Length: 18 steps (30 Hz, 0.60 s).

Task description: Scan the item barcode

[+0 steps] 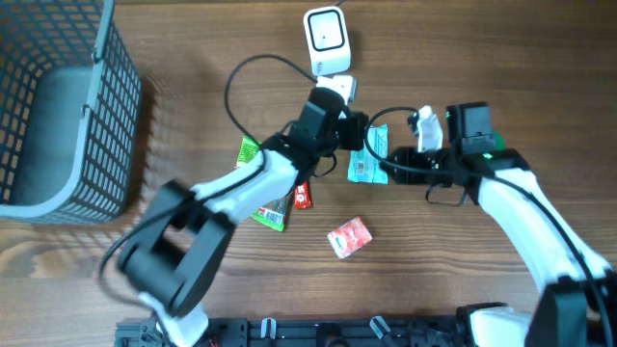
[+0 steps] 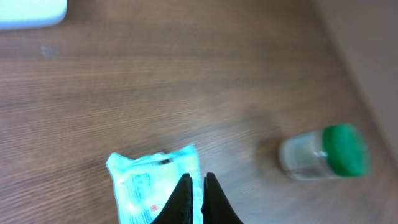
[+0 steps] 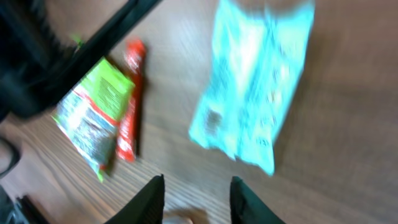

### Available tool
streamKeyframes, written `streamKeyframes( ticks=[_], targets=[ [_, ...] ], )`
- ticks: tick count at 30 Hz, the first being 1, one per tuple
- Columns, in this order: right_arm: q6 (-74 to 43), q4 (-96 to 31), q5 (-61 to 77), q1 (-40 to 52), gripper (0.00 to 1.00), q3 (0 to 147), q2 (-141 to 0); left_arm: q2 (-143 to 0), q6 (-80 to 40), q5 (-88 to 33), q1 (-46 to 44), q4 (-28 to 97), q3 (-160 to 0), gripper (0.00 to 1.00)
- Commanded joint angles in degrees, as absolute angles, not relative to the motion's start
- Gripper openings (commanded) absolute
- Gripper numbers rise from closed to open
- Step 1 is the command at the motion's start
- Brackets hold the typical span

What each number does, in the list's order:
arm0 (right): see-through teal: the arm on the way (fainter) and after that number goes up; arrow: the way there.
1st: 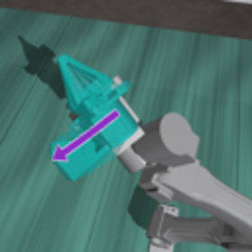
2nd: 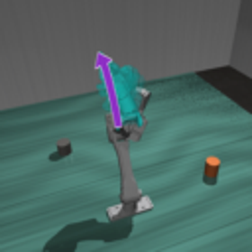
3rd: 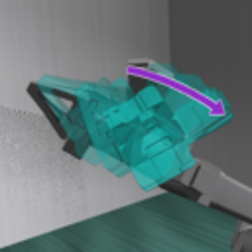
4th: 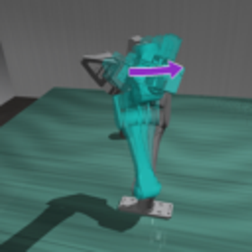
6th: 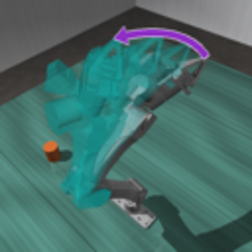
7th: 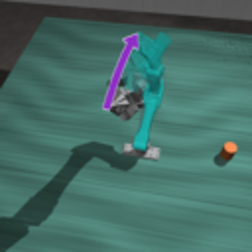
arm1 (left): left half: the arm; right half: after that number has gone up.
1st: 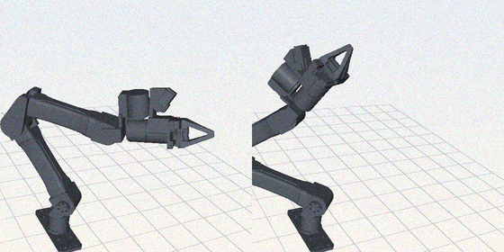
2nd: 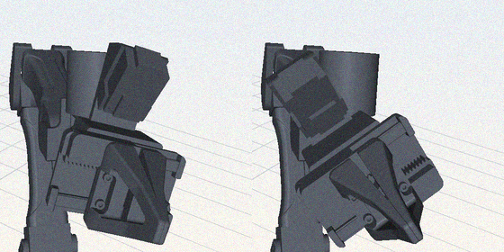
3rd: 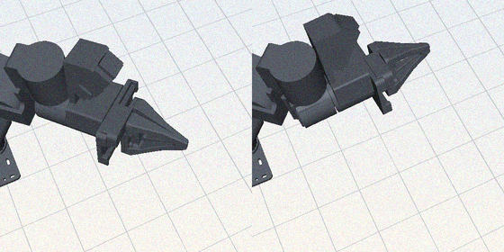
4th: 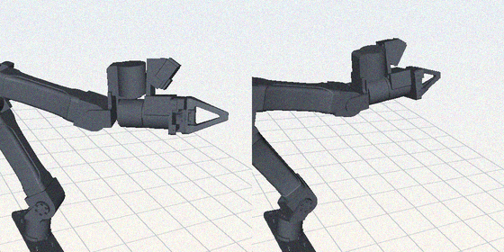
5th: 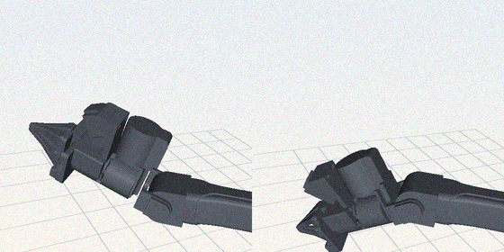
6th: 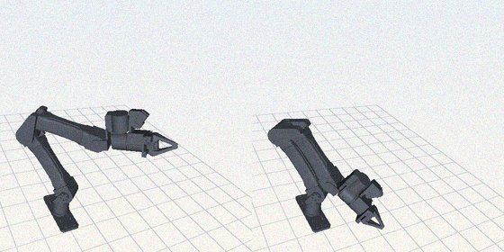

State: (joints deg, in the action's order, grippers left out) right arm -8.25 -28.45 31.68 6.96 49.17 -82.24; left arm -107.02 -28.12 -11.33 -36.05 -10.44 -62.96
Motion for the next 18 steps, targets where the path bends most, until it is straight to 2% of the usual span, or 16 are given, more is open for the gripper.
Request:
streamKeyframes(
  ticks=[1,3,7,10,16,18],
  targets=[
    [-8.1,-23.8,26.0,7.3,0.44,50.3,-81.3,-104.0,-27.4,-10.0,-35.7,-5.6,-63.0,0.04],
    [-8.1,-20.1,25.7,7.3,0.48,50.3,-83.1,-106.1,-27.4,-8.8,-35.3,-5.3,-63.0,0.04],
    [-7.5,-13.6,25.4,7.3,0.49,50.2,-89.4,-111.0,-27.4,-9.1,-33.5,-10.3,-63.0,0.04],
    [-7.5,-7.5,25.0,7.3,0.44,50.2,-94.1,-114.3,-27.4,-12.6,-33.9,-11.4,-63.0,0.04],
    [-7.6,2.1,25.1,7.3,0.43,50.2,-105.3,-115.2,-27.4,-12.1,-35.0,-1.7,-63.0,0.04],
    [-8.3,-1.8,25.1,7.3,0.34,50.2,-106.4,-115.2,-27.4,-12.1,-36.1,1.1,-63.0,0.04]
  ],
)
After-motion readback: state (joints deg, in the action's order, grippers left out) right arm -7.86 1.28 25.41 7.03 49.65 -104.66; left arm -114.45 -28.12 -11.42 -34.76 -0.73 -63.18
